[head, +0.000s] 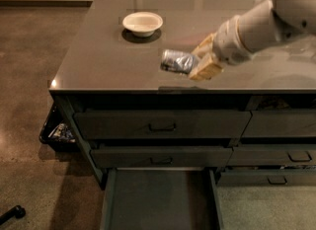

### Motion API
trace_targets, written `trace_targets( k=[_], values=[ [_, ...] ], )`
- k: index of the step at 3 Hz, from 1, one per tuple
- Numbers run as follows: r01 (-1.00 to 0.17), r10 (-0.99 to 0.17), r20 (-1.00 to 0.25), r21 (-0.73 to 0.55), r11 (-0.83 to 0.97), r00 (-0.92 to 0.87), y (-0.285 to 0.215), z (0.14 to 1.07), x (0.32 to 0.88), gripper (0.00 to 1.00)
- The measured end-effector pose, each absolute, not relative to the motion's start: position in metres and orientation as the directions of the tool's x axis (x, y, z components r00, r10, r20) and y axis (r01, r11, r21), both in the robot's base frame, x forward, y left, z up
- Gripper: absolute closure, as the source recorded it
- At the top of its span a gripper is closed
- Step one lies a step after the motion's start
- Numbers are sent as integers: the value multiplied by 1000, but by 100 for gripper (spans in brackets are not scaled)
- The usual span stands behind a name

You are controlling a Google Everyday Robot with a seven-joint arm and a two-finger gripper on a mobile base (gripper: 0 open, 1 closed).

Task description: Place redbull can into bottom drawer

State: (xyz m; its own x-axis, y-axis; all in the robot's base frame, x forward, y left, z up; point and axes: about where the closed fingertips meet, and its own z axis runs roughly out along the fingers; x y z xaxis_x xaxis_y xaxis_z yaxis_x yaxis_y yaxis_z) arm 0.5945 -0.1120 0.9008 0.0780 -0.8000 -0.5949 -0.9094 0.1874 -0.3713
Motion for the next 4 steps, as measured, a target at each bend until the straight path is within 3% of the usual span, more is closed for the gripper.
trace_targets(
  k=[1, 4],
  values=[
    [-940, -790, -612, -286, 186, 30, -105, 848, 548, 100],
    [-960, -772, -634, -182, 213, -51, -106, 797, 518, 100]
  ],
)
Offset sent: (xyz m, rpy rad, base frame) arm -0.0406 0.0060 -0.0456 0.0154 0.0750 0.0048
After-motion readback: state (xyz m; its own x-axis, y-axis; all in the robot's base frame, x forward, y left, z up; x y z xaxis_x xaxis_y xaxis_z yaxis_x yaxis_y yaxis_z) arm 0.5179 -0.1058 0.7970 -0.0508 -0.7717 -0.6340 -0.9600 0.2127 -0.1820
